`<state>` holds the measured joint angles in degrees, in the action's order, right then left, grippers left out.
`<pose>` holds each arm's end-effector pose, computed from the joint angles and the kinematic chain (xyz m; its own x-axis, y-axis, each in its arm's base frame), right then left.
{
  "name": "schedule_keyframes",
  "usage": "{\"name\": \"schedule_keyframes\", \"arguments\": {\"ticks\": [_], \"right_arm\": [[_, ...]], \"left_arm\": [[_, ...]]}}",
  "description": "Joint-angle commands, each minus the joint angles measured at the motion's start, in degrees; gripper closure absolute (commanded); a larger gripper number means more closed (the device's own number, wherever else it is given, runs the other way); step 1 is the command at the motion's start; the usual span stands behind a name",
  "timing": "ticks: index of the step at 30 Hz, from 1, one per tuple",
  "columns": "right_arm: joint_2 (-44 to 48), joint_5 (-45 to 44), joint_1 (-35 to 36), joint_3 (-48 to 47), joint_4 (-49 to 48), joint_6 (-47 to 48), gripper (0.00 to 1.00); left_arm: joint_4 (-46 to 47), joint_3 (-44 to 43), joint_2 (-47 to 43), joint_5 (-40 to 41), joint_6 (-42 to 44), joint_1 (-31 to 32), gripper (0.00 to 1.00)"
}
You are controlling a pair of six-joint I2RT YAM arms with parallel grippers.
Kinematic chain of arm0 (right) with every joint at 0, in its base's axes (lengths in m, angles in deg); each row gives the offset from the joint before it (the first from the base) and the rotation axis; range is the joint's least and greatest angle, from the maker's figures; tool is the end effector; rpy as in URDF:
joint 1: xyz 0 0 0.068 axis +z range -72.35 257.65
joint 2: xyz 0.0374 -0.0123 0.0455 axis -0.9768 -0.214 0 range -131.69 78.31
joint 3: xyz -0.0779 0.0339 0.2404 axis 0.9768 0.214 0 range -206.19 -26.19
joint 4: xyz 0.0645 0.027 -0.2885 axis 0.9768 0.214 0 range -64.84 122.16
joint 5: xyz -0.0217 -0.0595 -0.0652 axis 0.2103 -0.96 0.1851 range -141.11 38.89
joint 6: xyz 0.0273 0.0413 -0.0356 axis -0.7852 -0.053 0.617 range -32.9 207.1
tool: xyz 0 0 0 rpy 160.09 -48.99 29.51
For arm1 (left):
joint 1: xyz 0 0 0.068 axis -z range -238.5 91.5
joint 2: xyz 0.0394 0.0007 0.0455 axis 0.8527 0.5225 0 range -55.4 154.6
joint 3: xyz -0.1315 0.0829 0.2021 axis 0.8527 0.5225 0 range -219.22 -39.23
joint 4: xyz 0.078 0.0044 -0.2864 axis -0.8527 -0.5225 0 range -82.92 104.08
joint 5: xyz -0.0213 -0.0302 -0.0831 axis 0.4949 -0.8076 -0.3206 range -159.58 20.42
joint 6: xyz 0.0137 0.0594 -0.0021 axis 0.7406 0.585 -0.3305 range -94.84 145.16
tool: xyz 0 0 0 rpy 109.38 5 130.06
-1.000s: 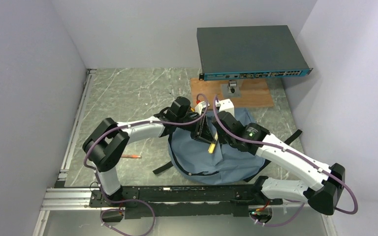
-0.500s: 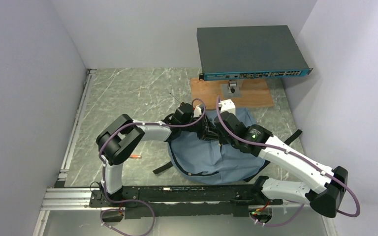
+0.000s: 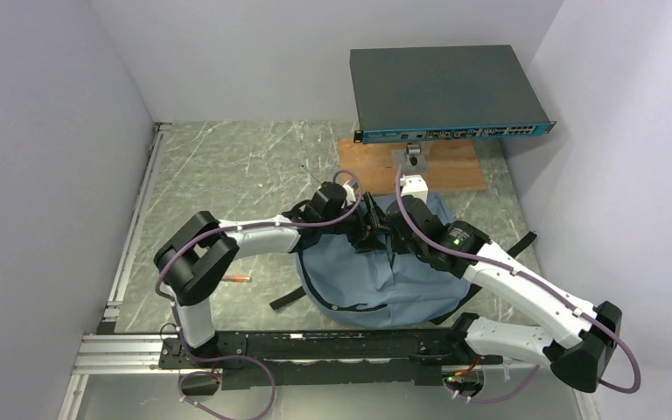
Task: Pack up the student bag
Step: Place the stationery in the student bag, then pick up the stationery from the center of the board.
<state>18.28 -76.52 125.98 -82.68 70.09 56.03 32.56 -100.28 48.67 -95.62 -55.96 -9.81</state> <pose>0.1870 0.1807 0.2824 -0.6769 -0.0593 -0.7337 -0.1591 0.9850 0.0671 0.2700 -0.3375 0.1550 -0.9696 -0.2414 0.0396 -0.1258 0.3533 -0.9270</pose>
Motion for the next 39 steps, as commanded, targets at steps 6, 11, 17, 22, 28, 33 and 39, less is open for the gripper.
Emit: {"name": "schedule_keyframes", "arguments": {"ticks": [6, 11, 17, 22, 28, 33, 39], "right_arm": [[1.67, 3.73, -6.16, -1.29, -3.41, 1.30, 1.00], [0.70, 4.71, -7.30, -1.65, -3.39, 1.80, 1.00], [-0.53, 7.98, -7.38, -0.39, -5.75, 0.57, 1.00], [-1.31, 10.85, -7.30, -0.57, -7.52, -1.39, 1.00], [-1.87, 11.29, -7.31, -0.82, -7.65, -1.97, 1.00], [-3.50, 12.22, -7.29, -1.65, -6.99, -2.32, 1.00], [-3.86, 12.91, -7.29, -0.65, -8.18, -2.10, 1.00]], "left_arm": [[-4.27, 0.16, -12.68, -1.51, 19.48, 0.09, 0.17], [-6.72, 3.83, -21.00, -2.42, 27.05, 0.01, 0.16], [-24.88, 7.19, -37.70, 9.91, 40.05, -0.91, 0.16], [-39.26, 14.86, -56.61, 26.88, 43.27, -10.65, 0.10], [-51.50, 20.89, -69.84, 30.66, 47.33, -27.93, 0.00], [-57.10, 22.66, -66.69, 24.24, 46.28, -40.36, 0.00], [-57.71, 27.88, -64.85, 18.57, 41.22, -50.51, 0.00]]}}
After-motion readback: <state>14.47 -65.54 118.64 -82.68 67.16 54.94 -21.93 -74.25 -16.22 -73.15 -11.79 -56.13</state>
